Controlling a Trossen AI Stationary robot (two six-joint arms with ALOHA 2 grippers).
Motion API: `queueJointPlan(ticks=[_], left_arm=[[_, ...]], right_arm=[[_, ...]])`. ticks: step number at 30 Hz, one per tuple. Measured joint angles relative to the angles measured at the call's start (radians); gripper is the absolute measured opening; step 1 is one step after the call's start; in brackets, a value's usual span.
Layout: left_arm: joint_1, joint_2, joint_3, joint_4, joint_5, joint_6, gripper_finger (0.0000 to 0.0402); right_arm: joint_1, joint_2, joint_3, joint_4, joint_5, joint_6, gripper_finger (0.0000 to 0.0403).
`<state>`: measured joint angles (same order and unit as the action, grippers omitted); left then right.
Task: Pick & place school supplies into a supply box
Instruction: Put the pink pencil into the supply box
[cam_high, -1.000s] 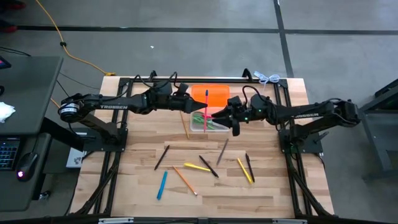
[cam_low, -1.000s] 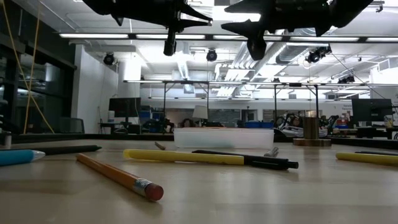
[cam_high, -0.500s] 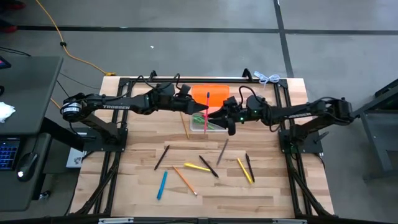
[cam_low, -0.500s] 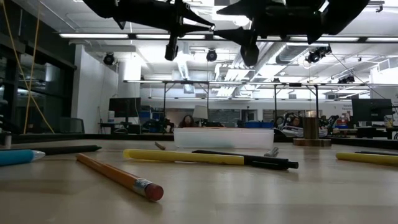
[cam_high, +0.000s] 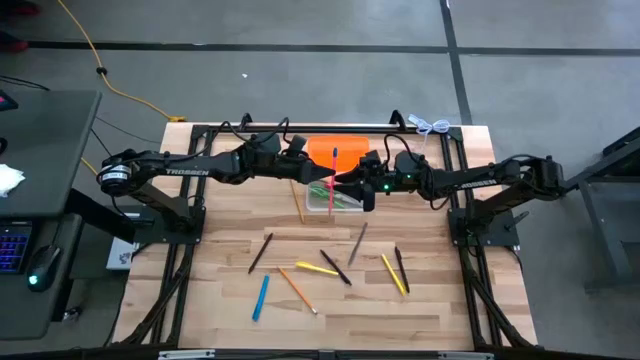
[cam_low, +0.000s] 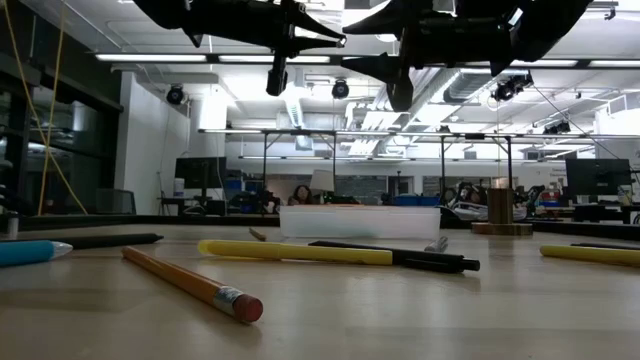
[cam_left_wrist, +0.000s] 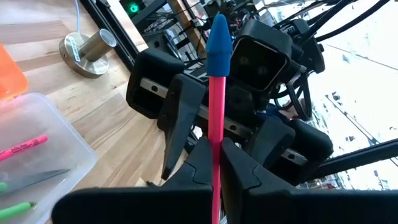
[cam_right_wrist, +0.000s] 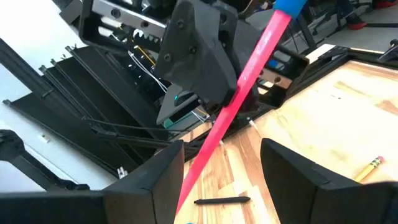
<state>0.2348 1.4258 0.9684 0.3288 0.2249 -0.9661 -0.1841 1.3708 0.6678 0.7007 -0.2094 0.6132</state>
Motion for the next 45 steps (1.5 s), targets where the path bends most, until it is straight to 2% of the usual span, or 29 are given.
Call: queueJointPlan(ticks=[6,17,28,45], left_arm=[[0.000,0.000,0.000,0.016,-0.017,0.000,0.0037],[-0.015,0.000,0.000,0.010,-0.025,0.002,0.0037],[-0.013,0.000,0.000,-0.022,-0.008,0.019,0.0037],[-0.013,0.000,0.000,-0.050,-0.004,0.027,0.0037]], right_arm=[[0.000,0.000,0.008,-0.011,0.009,-0.001,0.0189],[-0.001,0.077,0.137,-0.127,-0.023,-0.073,0.0190],[-0.033,0.076,0.140,-0.144,-0.070,-0.062,0.0188],[-0.032,0.075,0.140,-0.185,-0.080,-0.063,0.0126]])
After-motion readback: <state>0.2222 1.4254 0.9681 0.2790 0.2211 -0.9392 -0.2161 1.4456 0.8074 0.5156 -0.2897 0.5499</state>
